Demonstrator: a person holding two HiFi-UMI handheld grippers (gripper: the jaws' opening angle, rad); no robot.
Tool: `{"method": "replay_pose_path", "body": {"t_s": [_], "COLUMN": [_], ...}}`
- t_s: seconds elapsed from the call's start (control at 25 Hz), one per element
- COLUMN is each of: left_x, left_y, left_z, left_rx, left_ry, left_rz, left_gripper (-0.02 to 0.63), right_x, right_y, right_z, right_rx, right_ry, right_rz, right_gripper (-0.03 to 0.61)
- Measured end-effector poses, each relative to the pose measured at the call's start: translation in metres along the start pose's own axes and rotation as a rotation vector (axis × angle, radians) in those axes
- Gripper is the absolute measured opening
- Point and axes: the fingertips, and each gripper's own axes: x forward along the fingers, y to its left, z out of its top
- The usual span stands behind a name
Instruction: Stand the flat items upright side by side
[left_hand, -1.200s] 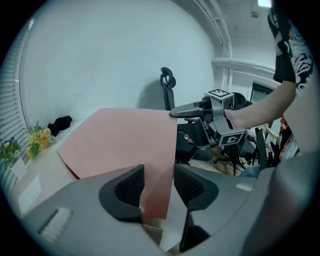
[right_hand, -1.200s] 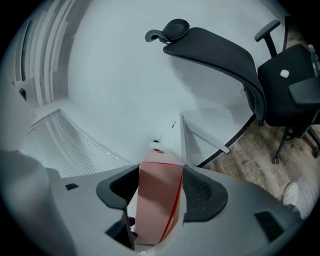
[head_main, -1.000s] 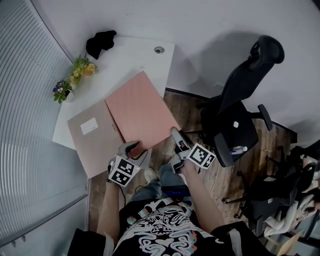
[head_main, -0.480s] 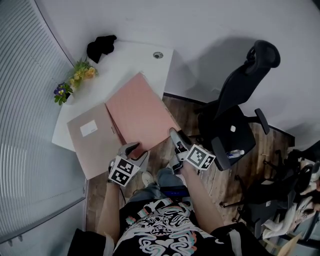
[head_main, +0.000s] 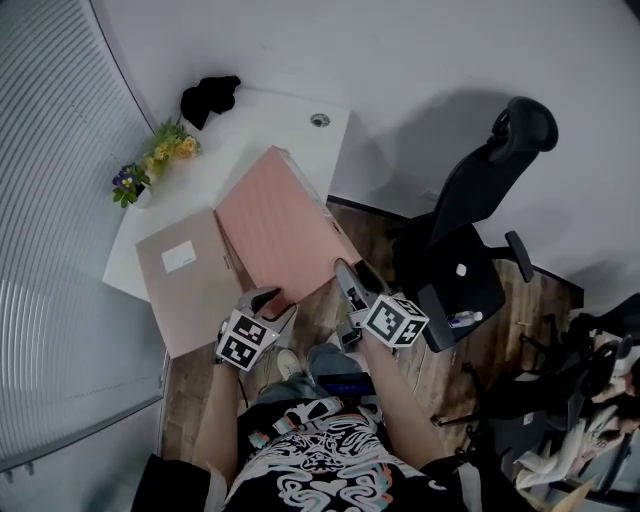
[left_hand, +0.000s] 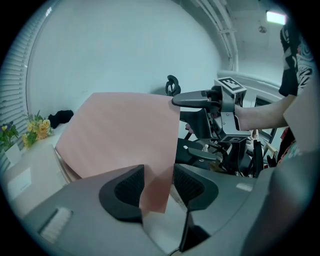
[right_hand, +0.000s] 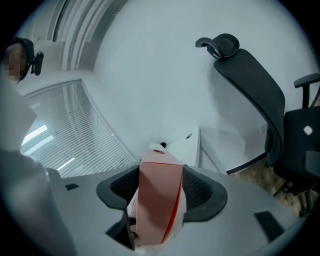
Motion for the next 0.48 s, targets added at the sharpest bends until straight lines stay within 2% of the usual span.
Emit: {"method": "replay_pose_path", "body": {"t_s": [0.48], "left_x": [0.000], "left_y": [0.003], "left_z": [0.000], "left_rx": [-0.027], "left_ry": [-0.011], "left_rz": [-0.003], "left_gripper": [0.186], "right_x": [0.001], "right_y": [0.027], "right_z": [0.004], "right_rx": [-0.167], "right_ry": [0.019], "right_rz": [-0.017], "right_gripper": [0.268]}}
